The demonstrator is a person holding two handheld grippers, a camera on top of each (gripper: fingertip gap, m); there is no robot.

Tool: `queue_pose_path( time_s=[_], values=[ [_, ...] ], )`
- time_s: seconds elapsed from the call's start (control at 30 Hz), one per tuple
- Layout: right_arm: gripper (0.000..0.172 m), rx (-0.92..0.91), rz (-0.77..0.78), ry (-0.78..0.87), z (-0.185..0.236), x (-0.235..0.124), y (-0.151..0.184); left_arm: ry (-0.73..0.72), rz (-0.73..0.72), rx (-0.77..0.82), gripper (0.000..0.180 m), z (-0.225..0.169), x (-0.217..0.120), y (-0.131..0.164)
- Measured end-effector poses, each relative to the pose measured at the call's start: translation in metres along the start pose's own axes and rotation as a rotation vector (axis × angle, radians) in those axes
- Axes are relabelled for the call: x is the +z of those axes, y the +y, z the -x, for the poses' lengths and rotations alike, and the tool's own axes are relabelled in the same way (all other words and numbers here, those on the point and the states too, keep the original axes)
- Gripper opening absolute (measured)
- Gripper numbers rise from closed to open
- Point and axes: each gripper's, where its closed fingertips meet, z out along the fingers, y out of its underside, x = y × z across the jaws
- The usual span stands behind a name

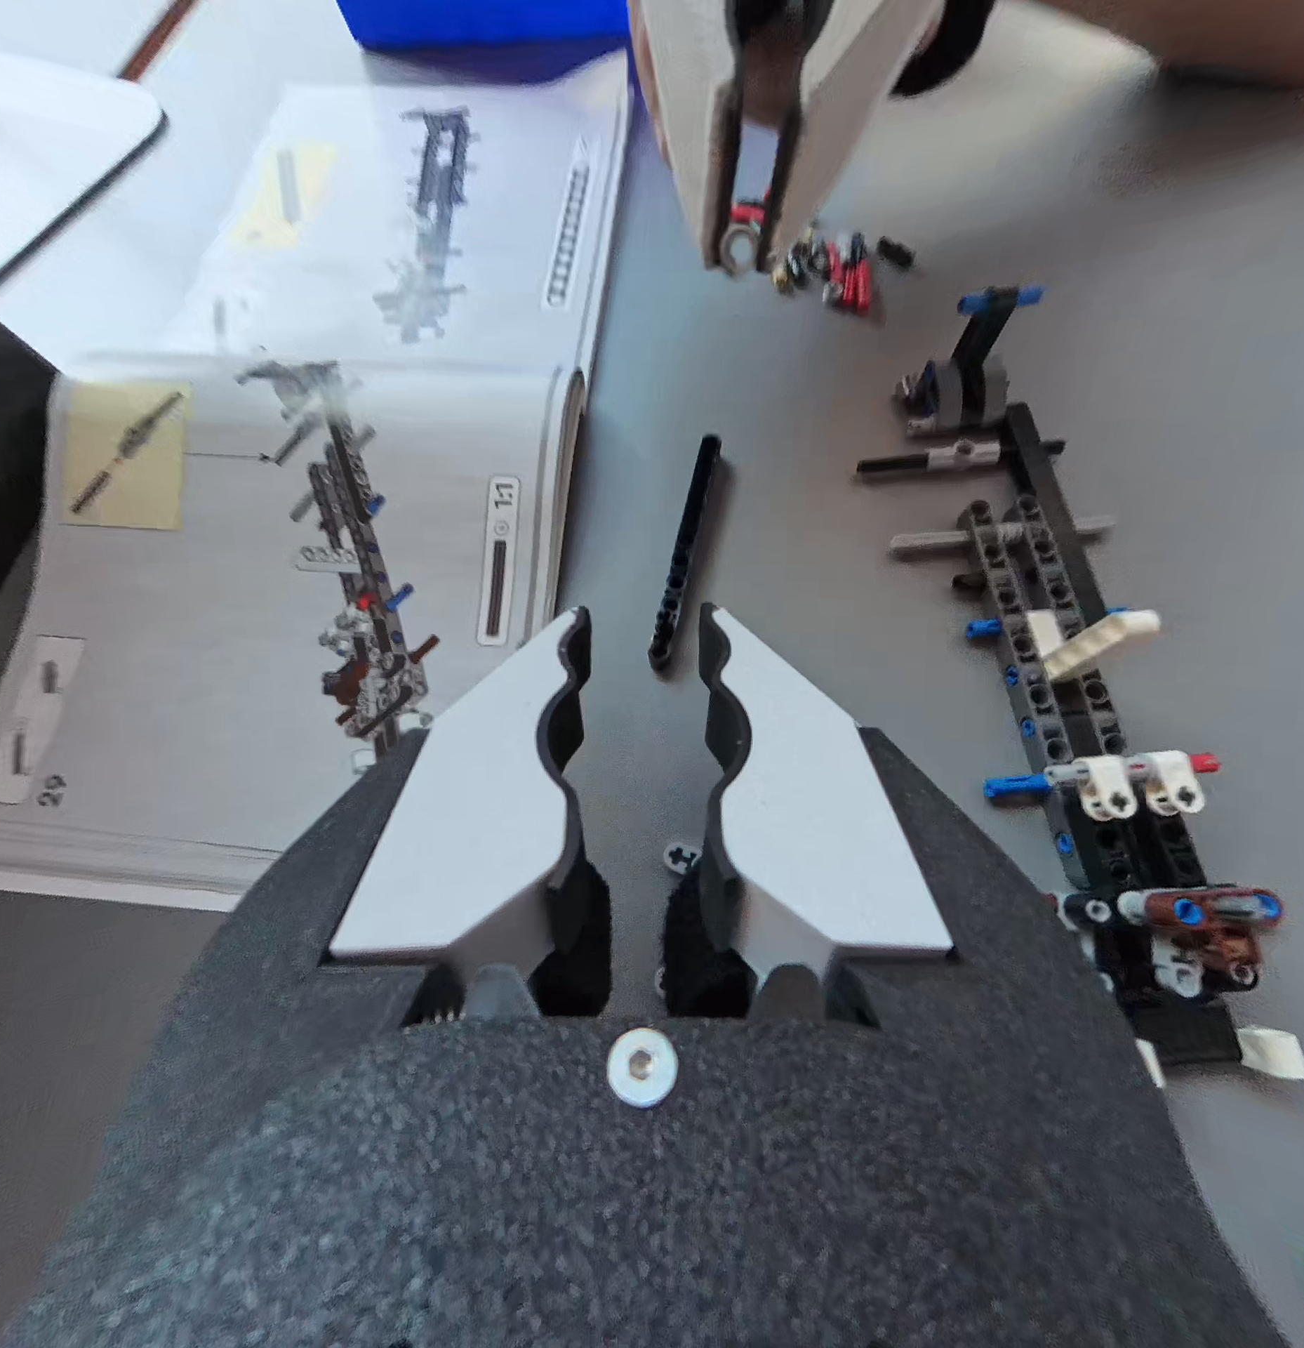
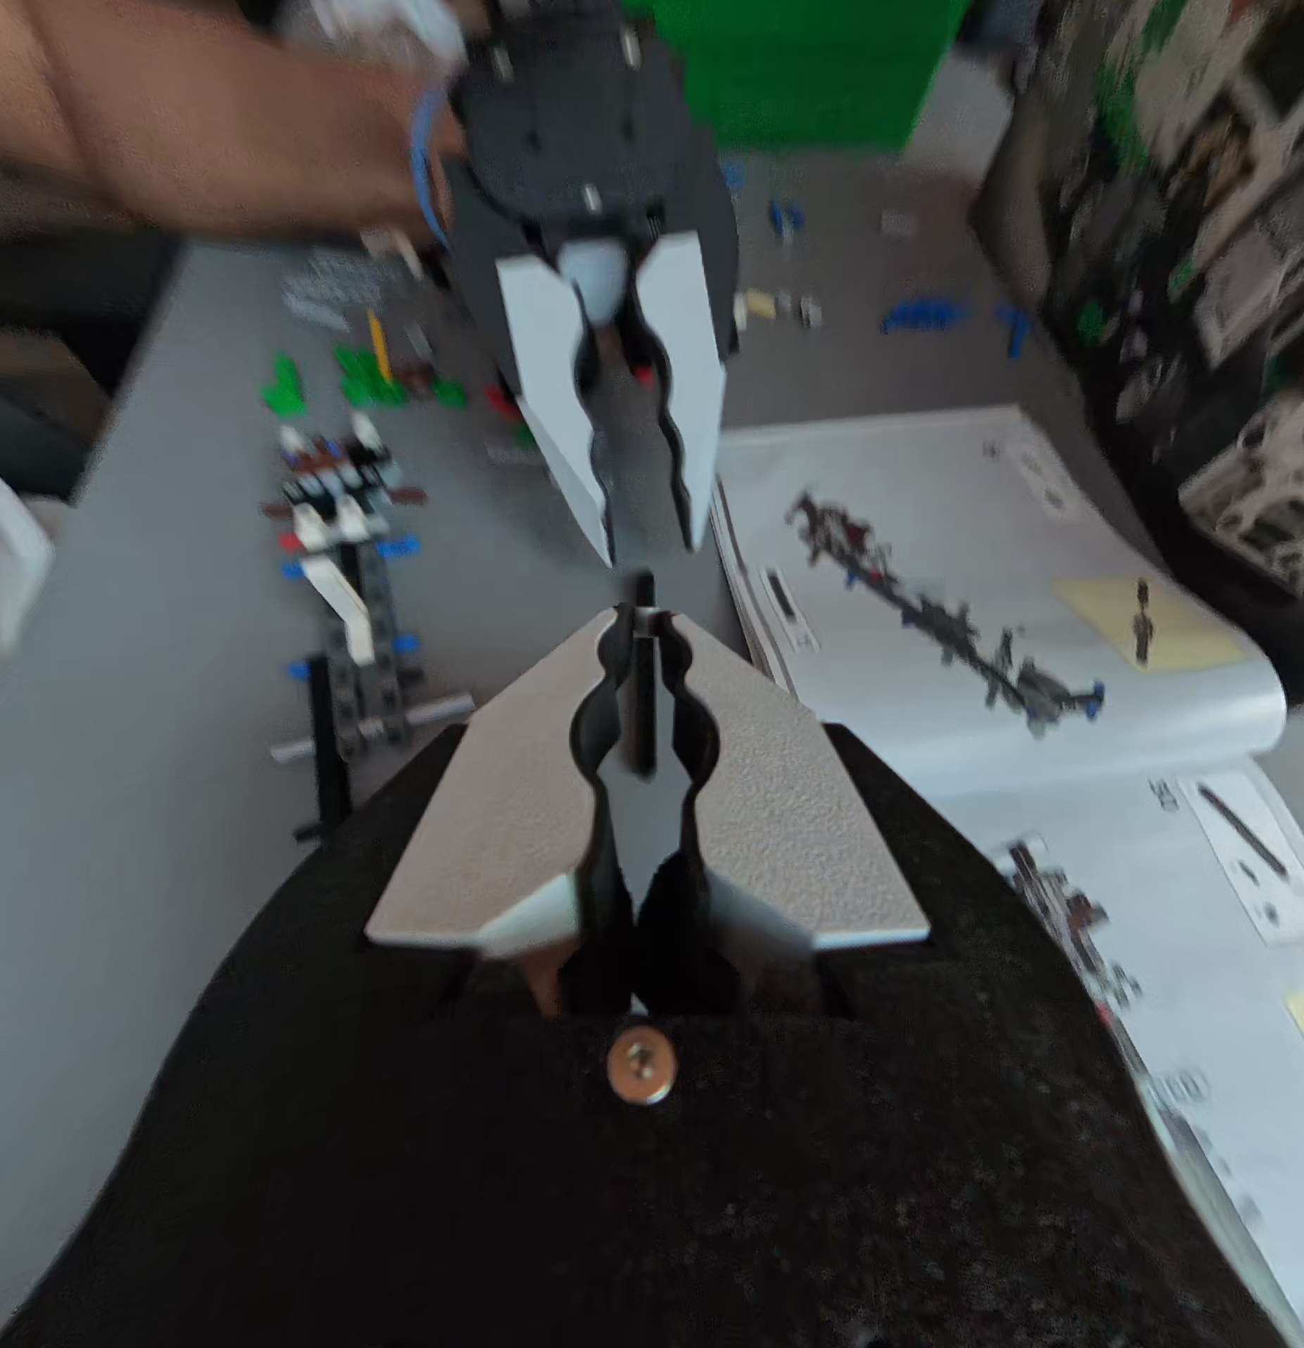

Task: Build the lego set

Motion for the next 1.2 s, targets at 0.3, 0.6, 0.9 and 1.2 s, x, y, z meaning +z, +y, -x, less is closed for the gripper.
queue_pose_path(
  time_s=[0.3,0.6,0.9,1.2],
  values=[
    [0.006,-0.500,-0.424,0.133,0.037,-0.011,-0.062,0.438,-0.535,-0.370,0.021,-0.054,-0.051,-0.099],
    [0.006,-0.612,-0.421,0.148,0.051,-0.011,-0.067,0.628,-0.571,-0.504,0.011,-0.068,-0.045,-0.101],
    [0.006,-0.637,-0.410,0.150,0.054,-0.010,-0.067,0.644,-0.596,-0.517,0.007,-0.066,-0.051,-0.103],
    [0.006,-0.597,-0.329,0.239,0.041,-0.003,-0.055,0.536,-0.549,-0.494,0.000,-0.057,-0.045,-0.091]
  ],
)
